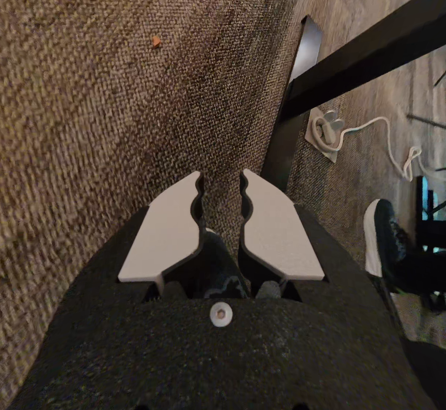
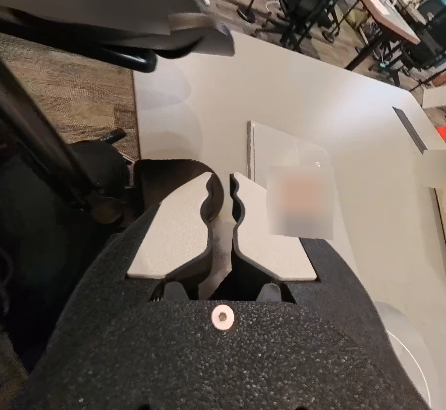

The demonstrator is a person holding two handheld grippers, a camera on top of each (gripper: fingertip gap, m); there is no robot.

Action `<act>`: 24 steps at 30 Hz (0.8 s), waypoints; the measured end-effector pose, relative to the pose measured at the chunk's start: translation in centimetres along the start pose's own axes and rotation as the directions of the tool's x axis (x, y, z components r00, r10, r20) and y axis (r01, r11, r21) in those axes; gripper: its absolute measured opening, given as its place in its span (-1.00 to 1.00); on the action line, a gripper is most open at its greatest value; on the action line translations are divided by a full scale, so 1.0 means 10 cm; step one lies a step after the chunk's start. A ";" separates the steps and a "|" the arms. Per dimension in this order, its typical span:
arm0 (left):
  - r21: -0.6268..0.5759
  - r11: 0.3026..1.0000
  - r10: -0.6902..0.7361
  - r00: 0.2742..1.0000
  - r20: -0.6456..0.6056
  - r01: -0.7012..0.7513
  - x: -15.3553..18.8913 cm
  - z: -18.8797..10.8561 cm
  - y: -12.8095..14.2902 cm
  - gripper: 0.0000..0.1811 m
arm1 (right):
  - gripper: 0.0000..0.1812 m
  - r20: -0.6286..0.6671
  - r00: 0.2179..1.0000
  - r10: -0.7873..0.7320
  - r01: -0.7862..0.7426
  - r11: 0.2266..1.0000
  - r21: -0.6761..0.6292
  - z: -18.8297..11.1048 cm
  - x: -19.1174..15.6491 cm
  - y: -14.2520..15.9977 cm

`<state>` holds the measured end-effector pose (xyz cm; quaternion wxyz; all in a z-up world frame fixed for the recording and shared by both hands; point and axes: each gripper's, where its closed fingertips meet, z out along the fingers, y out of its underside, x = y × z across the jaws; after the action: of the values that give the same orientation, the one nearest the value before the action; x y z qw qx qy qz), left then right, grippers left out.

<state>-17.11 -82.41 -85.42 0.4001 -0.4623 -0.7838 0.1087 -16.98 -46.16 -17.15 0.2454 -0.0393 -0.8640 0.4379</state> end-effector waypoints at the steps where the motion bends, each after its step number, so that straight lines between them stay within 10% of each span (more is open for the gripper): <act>1: -0.010 0.999 0.031 0.999 -0.004 -0.031 -0.04 0.09 -0.11 -0.69 | -0.87 -0.023 1.000 0.013 -0.013 1.000 -0.014 0.02 0.04 0.02; 7: 0.055 0.997 0.061 0.998 -0.019 -0.059 -0.18 0.67 -0.72 -0.69 | -0.86 -0.108 0.994 -0.025 0.014 0.994 -0.104 0.07 0.08 0.11; 15: 0.032 0.976 0.216 0.976 -0.027 -0.216 0.01 0.64 -0.50 -0.68 | -0.87 -0.090 0.996 0.011 -0.018 0.996 -0.084 0.08 0.11 0.10; 24: -0.065 0.955 0.288 0.957 -0.029 -0.289 -0.32 0.89 -1.03 -0.65 | -0.85 -0.162 0.986 0.049 -0.074 0.986 -0.148 0.10 0.19 0.17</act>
<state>-29.37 -88.85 -87.37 0.3713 -0.5862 -0.7074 0.1344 -19.40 -45.30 -18.27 0.2955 -0.1193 -0.8713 0.3731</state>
